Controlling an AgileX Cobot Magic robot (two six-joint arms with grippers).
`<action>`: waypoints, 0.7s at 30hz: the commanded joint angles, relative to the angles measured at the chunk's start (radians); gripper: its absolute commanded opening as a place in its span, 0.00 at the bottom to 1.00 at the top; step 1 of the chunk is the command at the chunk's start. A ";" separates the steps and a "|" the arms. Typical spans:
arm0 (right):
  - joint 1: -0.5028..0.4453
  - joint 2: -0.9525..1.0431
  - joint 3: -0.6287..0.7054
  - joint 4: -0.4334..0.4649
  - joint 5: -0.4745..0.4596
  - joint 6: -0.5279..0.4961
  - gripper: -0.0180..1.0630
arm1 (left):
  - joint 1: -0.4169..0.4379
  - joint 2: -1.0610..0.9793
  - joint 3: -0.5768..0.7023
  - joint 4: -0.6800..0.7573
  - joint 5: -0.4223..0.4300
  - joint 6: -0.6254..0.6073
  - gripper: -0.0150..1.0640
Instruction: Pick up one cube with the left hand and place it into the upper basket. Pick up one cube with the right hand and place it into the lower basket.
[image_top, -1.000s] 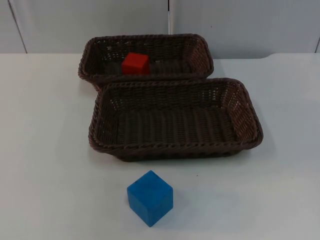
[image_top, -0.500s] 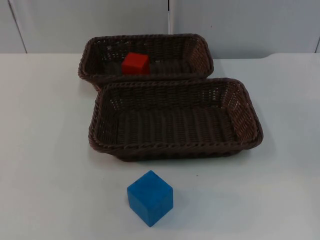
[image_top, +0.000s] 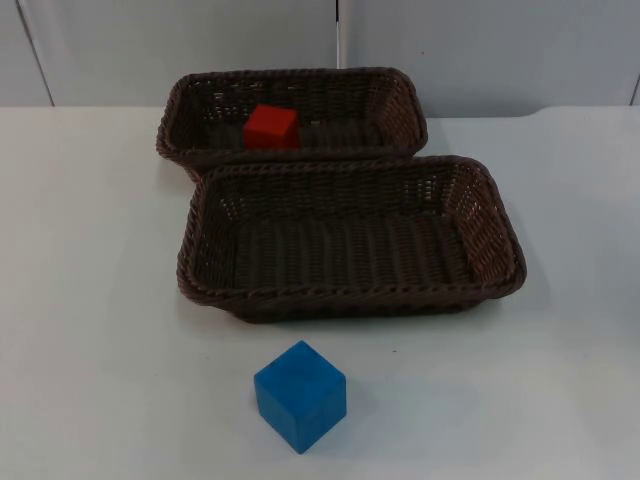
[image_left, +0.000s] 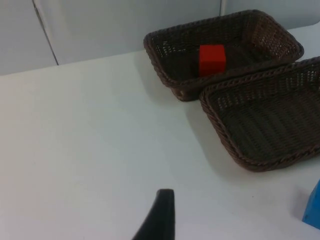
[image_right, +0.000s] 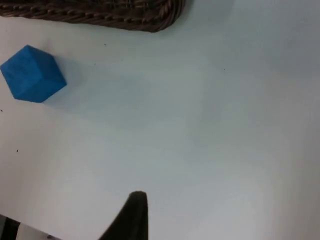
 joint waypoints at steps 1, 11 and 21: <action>-0.002 0.019 -0.014 0.013 -0.007 -0.012 0.92 | 0.000 -0.008 0.004 0.007 -0.001 -0.006 0.78; 0.011 0.093 -0.036 0.060 -0.025 -0.020 0.92 | 0.000 -0.008 0.004 0.011 0.001 -0.006 0.78; 0.302 0.155 -0.040 0.030 -0.167 0.001 0.92 | 0.000 -0.008 0.004 0.011 0.001 -0.006 0.78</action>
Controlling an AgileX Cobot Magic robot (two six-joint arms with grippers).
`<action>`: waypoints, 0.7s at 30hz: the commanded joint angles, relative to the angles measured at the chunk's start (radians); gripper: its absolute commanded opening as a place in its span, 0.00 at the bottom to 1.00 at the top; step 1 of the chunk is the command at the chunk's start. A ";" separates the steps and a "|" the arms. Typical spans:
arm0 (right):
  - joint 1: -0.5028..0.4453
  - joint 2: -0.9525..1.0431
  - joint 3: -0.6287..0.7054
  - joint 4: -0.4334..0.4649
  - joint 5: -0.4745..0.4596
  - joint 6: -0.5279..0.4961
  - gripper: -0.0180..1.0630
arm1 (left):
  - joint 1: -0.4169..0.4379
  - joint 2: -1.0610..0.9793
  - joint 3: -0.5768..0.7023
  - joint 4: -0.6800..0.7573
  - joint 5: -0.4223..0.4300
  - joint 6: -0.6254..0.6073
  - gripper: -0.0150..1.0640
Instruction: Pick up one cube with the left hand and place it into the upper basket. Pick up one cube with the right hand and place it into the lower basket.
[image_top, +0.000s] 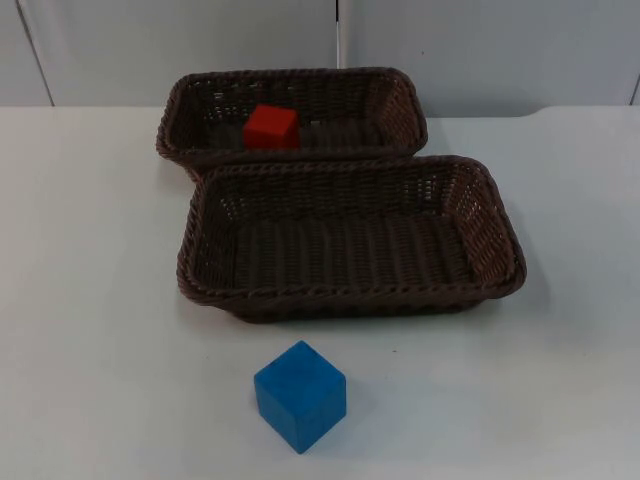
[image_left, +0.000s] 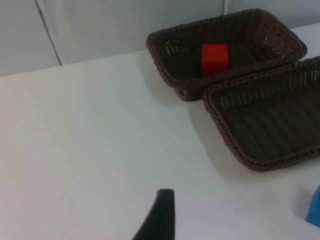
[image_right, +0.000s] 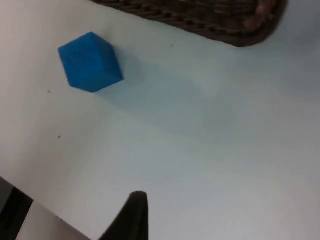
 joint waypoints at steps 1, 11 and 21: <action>0.050 0.019 -0.013 -0.009 -0.030 0.015 0.92 | 0.000 -0.008 0.004 0.004 -0.001 -0.006 0.78; 0.395 0.228 -0.133 -0.279 -0.032 0.241 0.92 | 0.000 -0.012 0.004 0.004 -0.001 -0.006 0.78; 0.595 0.473 -0.257 -0.376 -0.108 0.307 0.92 | 0.000 -0.012 0.004 0.004 -0.001 -0.006 0.78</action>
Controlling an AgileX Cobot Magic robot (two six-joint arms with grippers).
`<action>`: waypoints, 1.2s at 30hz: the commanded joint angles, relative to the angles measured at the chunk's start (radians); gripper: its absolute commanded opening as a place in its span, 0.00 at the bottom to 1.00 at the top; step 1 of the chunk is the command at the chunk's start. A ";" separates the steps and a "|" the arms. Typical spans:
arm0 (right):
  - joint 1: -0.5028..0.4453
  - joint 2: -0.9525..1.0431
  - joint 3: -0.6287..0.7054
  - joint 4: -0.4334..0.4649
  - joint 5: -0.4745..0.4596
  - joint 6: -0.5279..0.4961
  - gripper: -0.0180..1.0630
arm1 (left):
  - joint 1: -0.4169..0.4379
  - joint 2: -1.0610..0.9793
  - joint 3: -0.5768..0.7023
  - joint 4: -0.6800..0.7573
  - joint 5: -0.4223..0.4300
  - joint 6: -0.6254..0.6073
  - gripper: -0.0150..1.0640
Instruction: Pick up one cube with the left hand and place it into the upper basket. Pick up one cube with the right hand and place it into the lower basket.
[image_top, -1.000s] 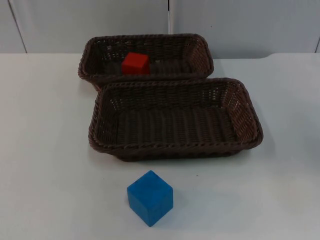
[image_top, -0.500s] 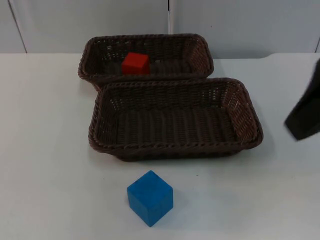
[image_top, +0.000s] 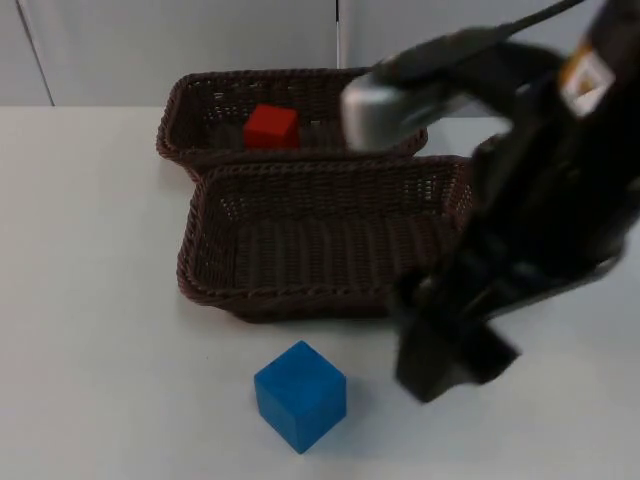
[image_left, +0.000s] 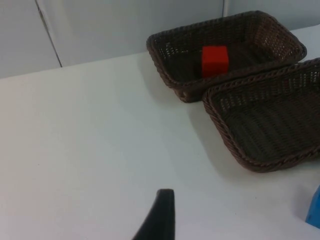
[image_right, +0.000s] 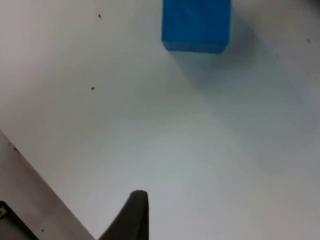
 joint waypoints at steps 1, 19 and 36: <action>0.040 0.075 -0.042 -0.035 -0.051 0.010 0.92 | 0.000 -0.005 0.004 0.004 -0.001 -0.006 0.78; 0.054 0.390 -0.218 -0.082 -0.200 0.029 0.92 | 0.000 -0.005 0.004 0.004 -0.001 -0.006 0.78; 0.054 0.545 -0.229 -0.094 -0.372 0.029 0.89 | 0.000 -0.005 0.004 0.002 -0.001 -0.006 0.78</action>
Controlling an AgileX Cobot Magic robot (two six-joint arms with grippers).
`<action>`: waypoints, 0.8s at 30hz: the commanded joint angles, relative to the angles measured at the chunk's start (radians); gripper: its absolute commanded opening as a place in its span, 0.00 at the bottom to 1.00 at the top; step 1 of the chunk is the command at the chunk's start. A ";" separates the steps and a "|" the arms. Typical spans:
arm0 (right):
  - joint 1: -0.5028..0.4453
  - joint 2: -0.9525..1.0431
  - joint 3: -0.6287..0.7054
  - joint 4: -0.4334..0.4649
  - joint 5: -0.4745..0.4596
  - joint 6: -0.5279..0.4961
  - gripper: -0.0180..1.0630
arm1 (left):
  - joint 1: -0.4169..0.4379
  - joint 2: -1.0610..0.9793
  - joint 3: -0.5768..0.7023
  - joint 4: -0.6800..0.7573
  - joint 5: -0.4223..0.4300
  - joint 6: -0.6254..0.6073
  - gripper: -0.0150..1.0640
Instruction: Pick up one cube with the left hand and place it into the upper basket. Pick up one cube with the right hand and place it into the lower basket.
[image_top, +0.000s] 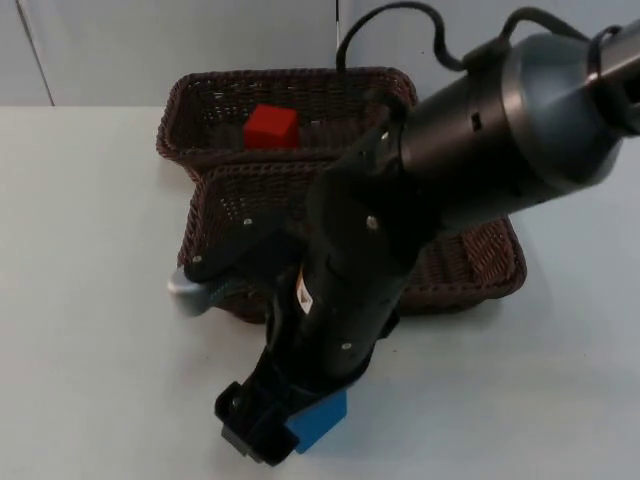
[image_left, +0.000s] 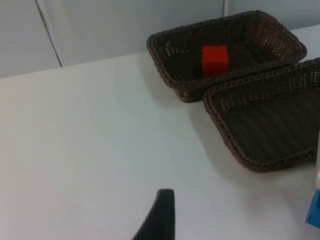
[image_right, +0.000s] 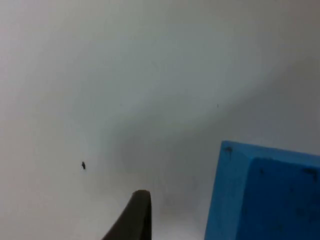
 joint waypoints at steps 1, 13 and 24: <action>0.006 0.013 -0.005 -0.006 -0.011 0.004 0.88 | 0.000 -0.005 0.004 0.001 -0.001 -0.006 0.78; 0.006 0.023 -0.005 -0.006 0.009 0.021 0.39 | 0.000 -0.005 0.004 0.001 -0.001 -0.006 0.78; 0.006 -0.107 -0.005 -0.006 0.126 0.021 0.02 | 0.000 -0.005 0.004 0.001 -0.001 -0.006 0.78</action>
